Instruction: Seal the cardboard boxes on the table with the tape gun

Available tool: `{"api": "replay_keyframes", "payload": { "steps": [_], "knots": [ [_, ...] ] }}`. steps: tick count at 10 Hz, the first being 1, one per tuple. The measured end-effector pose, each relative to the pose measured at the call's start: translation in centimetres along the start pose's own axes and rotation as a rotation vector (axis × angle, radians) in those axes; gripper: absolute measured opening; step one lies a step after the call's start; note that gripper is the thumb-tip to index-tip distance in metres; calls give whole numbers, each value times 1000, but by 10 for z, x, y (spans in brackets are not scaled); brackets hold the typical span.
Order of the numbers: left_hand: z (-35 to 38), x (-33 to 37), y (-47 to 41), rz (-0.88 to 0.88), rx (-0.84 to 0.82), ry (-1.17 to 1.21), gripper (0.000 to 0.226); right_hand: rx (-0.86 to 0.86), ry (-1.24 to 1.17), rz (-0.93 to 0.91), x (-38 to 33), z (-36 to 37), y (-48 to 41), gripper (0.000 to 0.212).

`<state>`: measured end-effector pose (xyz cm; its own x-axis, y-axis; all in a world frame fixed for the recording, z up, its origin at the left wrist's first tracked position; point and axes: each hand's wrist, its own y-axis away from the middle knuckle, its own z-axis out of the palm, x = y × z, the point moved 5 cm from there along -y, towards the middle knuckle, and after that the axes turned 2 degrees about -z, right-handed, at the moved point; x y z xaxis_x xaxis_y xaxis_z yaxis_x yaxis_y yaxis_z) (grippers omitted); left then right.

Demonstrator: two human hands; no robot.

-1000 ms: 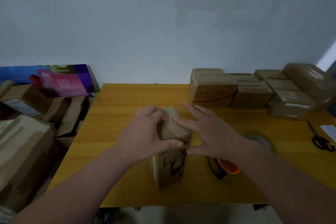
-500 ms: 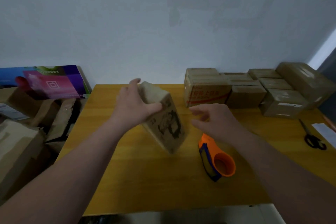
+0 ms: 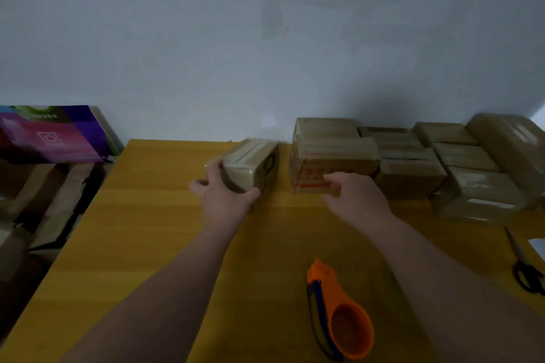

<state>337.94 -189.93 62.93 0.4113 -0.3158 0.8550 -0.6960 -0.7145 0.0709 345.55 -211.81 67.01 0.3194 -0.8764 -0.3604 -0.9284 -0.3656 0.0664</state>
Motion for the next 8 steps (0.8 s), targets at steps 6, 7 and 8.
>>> {"api": "replay_keyframes", "payload": {
  "steps": [6,7,8],
  "knots": [
    [105,-3,-60,71,-375,-370,45,-118,65,49,46,24,-93,68],
    [102,7,-60,100,-494,-494,50,-148,63,59,42,22,-90,72],
    [90,19,-62,101,-525,-642,56,-168,38,51,34,17,-85,71]
  ]
}}
